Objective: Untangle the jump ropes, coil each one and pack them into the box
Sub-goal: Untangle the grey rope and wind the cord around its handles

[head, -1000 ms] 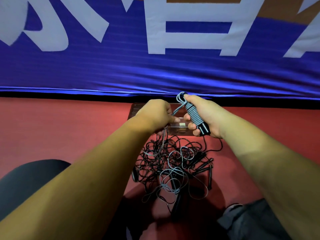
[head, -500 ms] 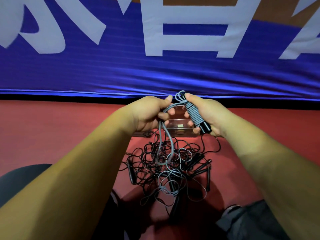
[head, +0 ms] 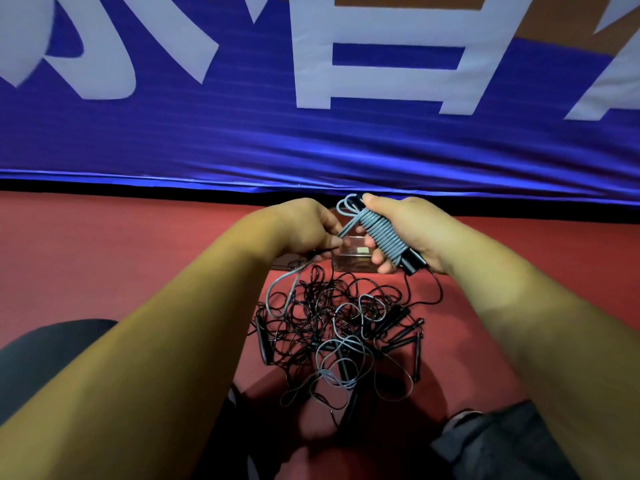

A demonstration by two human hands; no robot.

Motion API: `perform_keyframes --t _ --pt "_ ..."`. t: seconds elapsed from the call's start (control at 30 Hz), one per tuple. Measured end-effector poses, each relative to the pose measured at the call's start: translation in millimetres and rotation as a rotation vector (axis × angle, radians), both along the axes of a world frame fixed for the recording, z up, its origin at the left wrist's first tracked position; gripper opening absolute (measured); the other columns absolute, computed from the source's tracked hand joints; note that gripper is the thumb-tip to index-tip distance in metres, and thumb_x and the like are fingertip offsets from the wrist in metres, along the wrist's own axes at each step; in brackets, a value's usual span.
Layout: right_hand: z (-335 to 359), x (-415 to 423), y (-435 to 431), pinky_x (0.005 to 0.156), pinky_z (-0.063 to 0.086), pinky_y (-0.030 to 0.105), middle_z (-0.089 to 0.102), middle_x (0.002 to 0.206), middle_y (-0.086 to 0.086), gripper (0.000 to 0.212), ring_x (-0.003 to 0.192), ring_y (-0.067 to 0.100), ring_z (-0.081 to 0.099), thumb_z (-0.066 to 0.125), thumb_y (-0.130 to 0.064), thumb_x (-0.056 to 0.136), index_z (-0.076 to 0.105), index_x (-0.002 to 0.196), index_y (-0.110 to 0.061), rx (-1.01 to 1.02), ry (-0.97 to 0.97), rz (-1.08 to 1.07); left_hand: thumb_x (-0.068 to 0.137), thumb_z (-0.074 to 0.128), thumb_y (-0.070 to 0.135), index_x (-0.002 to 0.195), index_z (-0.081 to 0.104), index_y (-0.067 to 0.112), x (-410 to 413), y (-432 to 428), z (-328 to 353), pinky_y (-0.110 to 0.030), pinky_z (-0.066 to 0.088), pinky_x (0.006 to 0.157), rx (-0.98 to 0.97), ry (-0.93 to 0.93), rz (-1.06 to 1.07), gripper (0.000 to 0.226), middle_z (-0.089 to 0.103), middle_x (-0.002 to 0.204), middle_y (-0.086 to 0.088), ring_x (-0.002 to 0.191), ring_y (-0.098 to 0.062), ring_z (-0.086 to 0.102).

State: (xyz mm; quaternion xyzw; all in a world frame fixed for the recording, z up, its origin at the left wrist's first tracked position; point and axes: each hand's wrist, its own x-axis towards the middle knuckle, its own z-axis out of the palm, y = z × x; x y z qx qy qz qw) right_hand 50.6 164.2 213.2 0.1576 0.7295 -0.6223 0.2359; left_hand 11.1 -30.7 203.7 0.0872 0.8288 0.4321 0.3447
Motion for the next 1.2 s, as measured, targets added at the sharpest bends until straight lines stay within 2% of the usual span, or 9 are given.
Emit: perform_keyframes --t 0.17,0.27,0.4,0.53,0.63,0.83,1.0,1.07,1.2 --pt "1.4 2.9 -2.9 0.042 0.050 0.027 0.058 0.070 0.002 0.052 0.049 0.017 0.054 0.041 -0.057 0.110 0.064 0.101 -0.011 -0.168 -0.171 0.157 0.105 0.061 0.013 0.092 0.069 0.015 0.9 5.4 -15.8 -0.026 0.054 0.065 -0.005 0.076 0.021 0.016 0.072 0.082 -0.003 0.066 -0.012 0.063" --pt "1.8 8.5 1.3 0.040 0.042 0.023 0.052 0.072 0.002 0.049 0.046 0.014 0.046 0.042 -0.058 0.107 0.060 0.102 -0.013 -0.298 -0.292 0.292 0.099 0.069 0.010 0.090 0.070 0.021 3.5 -1.9 -13.9 -0.014 0.048 0.067 -0.006 0.267 -0.087 0.014 0.070 0.079 0.011 0.063 0.006 0.060" --pt "-1.1 18.6 2.1 0.041 0.040 0.021 0.049 0.074 0.004 0.049 0.044 0.013 0.044 0.048 -0.057 0.104 0.061 0.106 -0.009 -0.326 -0.452 0.474 0.089 0.070 -0.008 0.091 0.076 0.017 2.0 -16.8 -5.4 -0.023 0.052 0.076 0.059 0.270 -0.192 0.026 0.074 0.084 0.005 0.075 -0.005 0.063" --pt "-5.2 21.3 1.4 0.045 0.041 0.022 0.052 0.077 0.007 0.055 0.046 0.016 0.045 0.049 -0.055 0.106 0.062 0.127 -0.007 -0.218 -0.492 0.597 0.082 0.079 -0.004 0.088 0.079 0.024 3.1 -11.1 8.4 -0.013 0.049 0.077 0.038 0.344 -0.269 0.029 0.074 0.082 0.015 0.075 0.003 0.063" --pt "-7.5 16.4 -0.6 0.046 0.044 0.025 0.058 0.080 0.010 0.047 0.051 0.019 0.048 0.054 -0.054 0.106 0.054 0.122 -0.009 -0.104 -0.456 0.564 0.080 0.079 -0.003 0.086 0.080 0.025 3.5 -3.2 13.4 -0.008 0.044 0.071 -0.058 0.506 -0.296 0.029 0.072 0.085 0.013 0.074 0.004 0.063" --pt "-18.6 4.8 -3.7 0.050 0.053 0.032 0.068 0.079 0.013 0.046 0.050 0.023 0.058 0.052 -0.050 0.110 0.058 0.131 -0.008 0.231 -0.194 0.335 0.083 0.065 -0.007 0.104 0.081 0.027 1.8 9.0 22.1 -0.030 0.053 0.085 -0.293 0.813 -0.396 0.043 0.071 0.100 0.008 0.093 -0.013 0.065" --pt "-20.8 -2.4 -2.9 0.053 0.056 0.035 0.065 0.077 0.009 0.048 0.053 0.023 0.061 0.046 -0.053 0.111 0.058 0.127 -0.009 0.067 -0.192 0.130 0.087 0.070 0.002 0.109 0.067 0.020 2.0 15.8 21.1 -0.030 0.042 0.069 -0.381 0.796 -0.212 0.028 0.065 0.092 0.005 0.086 -0.021 0.063" --pt "-18.5 -2.7 -3.1 0.054 0.057 0.035 0.064 0.076 0.008 0.048 0.054 0.023 0.062 0.043 -0.055 0.111 0.060 0.121 -0.011 -0.004 -0.192 0.091 0.083 0.082 0.007 0.099 0.065 0.020 1.6 16.6 19.4 -0.029 0.041 0.061 -0.366 0.663 -0.181 0.026 0.064 0.082 0.007 0.072 -0.015 0.061" --pt "-15.4 -1.3 -5.7 0.053 0.054 0.031 0.063 0.072 0.006 0.051 0.054 0.023 0.060 0.040 -0.056 0.111 0.063 0.107 -0.011 -0.055 -0.189 0.051 0.079 0.091 0.025 0.092 0.065 0.020 -0.1 16.8 17.3 -0.032 0.051 0.065 -0.260 0.443 -0.159 0.030 0.067 0.078 0.005 0.065 -0.015 0.059"
